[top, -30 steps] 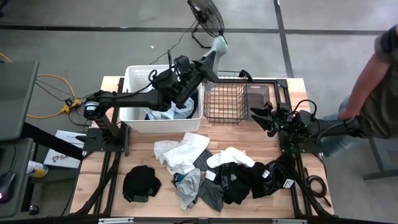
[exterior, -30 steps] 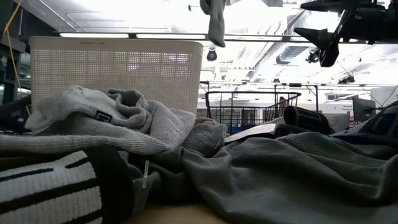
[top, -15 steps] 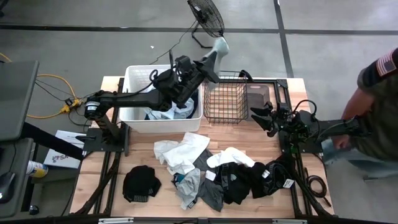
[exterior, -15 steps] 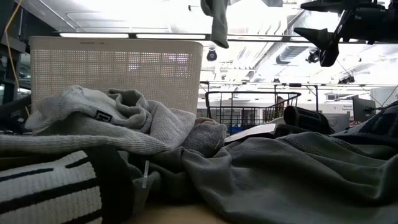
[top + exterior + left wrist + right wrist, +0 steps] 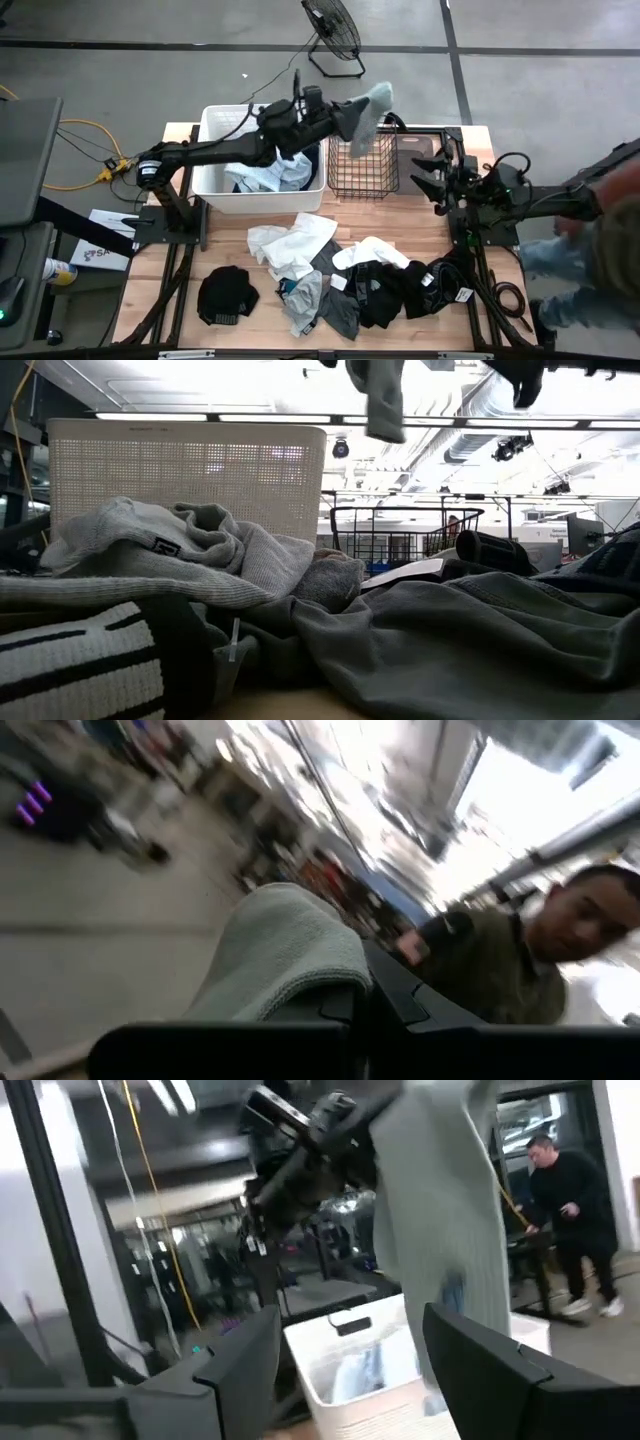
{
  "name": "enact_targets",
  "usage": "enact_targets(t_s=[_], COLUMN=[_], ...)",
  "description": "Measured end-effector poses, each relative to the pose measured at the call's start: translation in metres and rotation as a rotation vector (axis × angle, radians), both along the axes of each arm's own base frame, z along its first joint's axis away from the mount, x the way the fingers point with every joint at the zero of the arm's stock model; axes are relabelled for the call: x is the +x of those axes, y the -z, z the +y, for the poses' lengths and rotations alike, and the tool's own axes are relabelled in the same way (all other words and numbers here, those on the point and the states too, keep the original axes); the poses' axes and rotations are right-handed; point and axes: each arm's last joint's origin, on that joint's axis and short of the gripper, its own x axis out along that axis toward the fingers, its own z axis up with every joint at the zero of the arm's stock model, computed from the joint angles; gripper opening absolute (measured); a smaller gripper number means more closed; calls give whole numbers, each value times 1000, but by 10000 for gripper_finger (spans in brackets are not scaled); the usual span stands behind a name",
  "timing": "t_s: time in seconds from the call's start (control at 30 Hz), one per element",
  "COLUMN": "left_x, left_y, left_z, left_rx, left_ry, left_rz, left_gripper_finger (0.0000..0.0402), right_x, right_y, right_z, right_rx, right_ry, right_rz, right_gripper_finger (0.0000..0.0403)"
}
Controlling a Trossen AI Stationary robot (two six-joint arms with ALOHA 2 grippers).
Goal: Pick & Place Cloths
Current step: Put the green sock into the black bin
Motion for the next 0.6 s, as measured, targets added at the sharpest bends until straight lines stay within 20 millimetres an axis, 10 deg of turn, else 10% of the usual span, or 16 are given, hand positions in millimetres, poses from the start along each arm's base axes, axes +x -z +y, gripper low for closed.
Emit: enact_targets(t_s=[0.6], left_x=[2], left_y=[13], left_z=[6], left_rx=[17], left_ry=[481], left_rz=[142], left_gripper_finger=[0], right_x=[19], right_y=[-98], right_z=[0], right_rx=[-306], right_ry=[81], right_rz=[172], right_gripper_finger=[238])
